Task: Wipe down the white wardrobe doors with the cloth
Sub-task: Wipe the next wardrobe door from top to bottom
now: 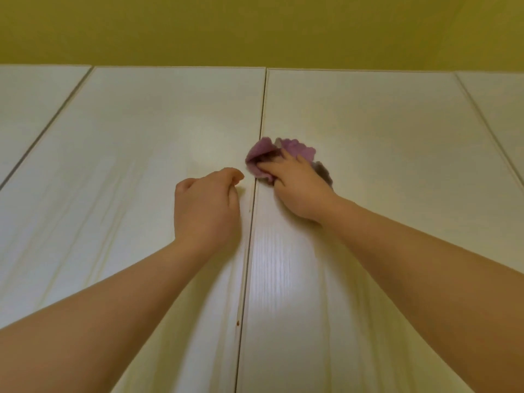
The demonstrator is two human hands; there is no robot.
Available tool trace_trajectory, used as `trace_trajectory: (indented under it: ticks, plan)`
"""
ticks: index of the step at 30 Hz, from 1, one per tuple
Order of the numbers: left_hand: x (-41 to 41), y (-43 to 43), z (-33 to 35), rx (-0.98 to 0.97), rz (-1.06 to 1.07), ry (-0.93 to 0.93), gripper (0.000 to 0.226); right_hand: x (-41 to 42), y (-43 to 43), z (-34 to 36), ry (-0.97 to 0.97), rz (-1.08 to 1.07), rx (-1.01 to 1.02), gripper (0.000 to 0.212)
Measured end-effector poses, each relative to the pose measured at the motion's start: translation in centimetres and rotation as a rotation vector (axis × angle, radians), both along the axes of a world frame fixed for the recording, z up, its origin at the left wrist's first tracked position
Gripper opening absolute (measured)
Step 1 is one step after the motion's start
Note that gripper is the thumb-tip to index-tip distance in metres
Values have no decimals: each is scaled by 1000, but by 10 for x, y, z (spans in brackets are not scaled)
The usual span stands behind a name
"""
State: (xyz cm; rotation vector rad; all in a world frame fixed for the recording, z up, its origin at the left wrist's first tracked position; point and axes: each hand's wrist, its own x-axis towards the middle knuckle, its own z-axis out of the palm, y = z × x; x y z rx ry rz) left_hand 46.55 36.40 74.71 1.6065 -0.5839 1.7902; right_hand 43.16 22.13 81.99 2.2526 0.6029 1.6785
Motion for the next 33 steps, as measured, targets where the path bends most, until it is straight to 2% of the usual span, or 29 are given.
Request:
trace_trajectory:
  ticks: [2,4,7,9,12,14,18,20,25,27,30,31,33]
  plan:
    - [3,2,-4,-10,7,44,38,-10,-11,-28,39,81,-86,48]
    - [4,0,-6,1,18,66,38,-13,-16,-29,49,113,-87,50]
    - [-4,-9,-8,59,30,30,36,-5,-14,4,-73,2,105,49]
    - [-7,-13,-7,111,59,-21,36,-2,-8,6,-84,-67,173,53]
    - [-7,-19,-6,162,84,-59,43,-8,-16,-31,28,21,-3,50]
    - [-7,-21,-7,185,93,-90,52,-15,-30,-38,36,67,-77,53]
    - [-9,-26,-14,267,119,-86,50,-17,-51,-5,-88,-25,198,52]
    - [-11,-25,-15,278,126,-81,55,-19,-45,-14,-61,-50,226,54]
    - [-13,-36,-22,292,66,-88,49,-33,-50,-74,104,63,-108,54]
    - [-14,-42,-27,323,113,-164,50,-38,-66,-62,85,93,-28,56]
    - [-10,-48,-31,318,209,-183,47,-29,-72,-44,-100,-6,270,54]
    - [-10,-50,-32,318,215,-154,47,-24,-67,-48,-124,-70,310,55]
    - [-12,-54,-34,319,159,-42,49,-15,-54,-69,-85,-49,227,55]
